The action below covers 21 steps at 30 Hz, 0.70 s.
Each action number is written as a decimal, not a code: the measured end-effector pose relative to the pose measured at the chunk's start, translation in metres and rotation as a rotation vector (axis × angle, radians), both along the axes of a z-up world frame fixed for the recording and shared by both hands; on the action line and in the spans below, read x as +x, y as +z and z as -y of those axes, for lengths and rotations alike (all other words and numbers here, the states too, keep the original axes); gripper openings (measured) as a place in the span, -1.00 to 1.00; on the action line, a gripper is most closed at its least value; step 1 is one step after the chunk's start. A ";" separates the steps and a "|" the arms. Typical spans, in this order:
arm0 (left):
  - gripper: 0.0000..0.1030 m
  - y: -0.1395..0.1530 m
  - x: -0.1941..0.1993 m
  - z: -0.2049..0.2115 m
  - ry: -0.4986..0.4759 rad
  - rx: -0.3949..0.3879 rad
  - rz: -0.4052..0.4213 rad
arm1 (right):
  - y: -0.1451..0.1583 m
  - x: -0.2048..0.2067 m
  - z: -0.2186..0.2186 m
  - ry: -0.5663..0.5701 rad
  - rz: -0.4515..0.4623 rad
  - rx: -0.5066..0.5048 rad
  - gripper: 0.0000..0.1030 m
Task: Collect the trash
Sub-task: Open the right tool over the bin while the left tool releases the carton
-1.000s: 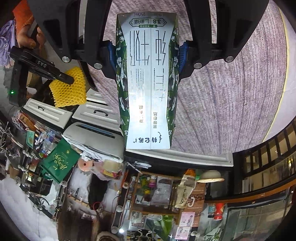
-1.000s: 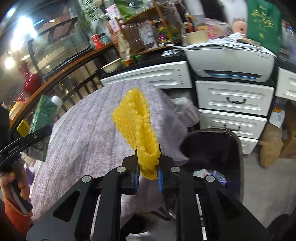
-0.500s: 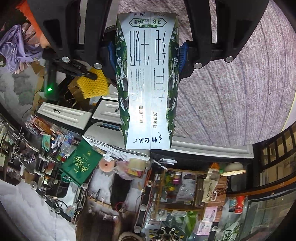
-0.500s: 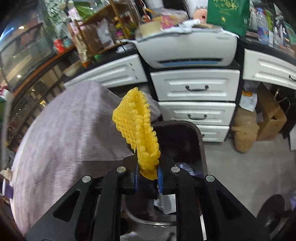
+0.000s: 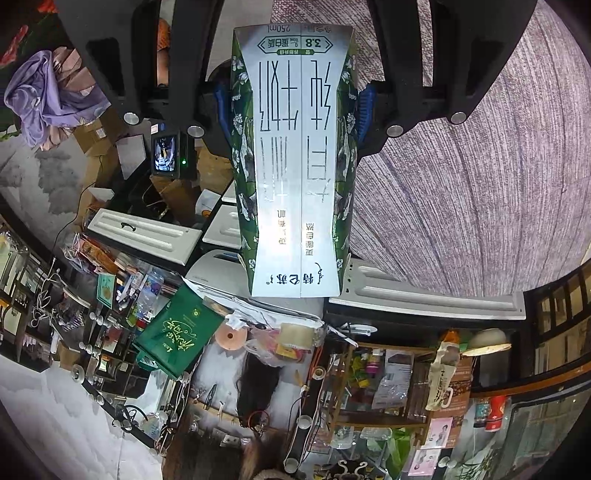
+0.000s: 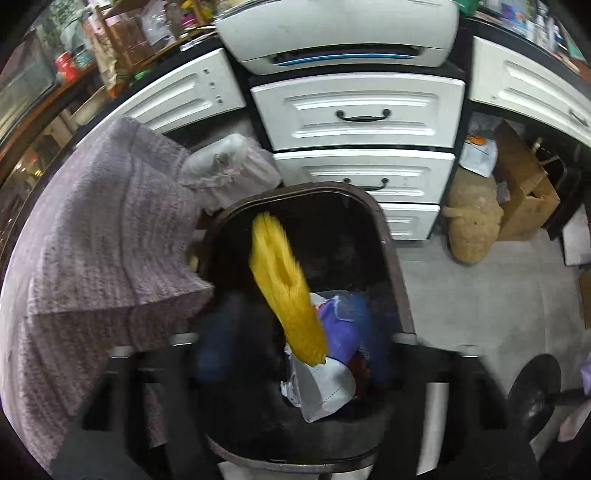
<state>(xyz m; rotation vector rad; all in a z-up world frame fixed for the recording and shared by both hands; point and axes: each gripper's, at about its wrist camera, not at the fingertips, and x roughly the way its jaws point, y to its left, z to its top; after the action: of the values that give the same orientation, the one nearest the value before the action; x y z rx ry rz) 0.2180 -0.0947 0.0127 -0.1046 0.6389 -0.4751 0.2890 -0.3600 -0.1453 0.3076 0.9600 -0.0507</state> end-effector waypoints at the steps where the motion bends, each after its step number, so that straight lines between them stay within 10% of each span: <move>1: -0.03 -0.001 0.000 0.002 -0.002 0.001 -0.003 | 0.000 -0.002 0.000 -0.006 0.005 0.002 0.40; 21: -0.03 -0.037 0.020 0.065 -0.135 -0.026 -0.124 | 0.055 -0.082 0.050 -0.090 0.121 0.035 0.52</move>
<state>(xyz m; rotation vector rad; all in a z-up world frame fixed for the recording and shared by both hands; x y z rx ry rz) 0.2377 -0.1600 -0.0246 -0.1166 0.7650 -0.6108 0.2074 -0.4102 -0.0904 0.3816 0.8275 -0.0965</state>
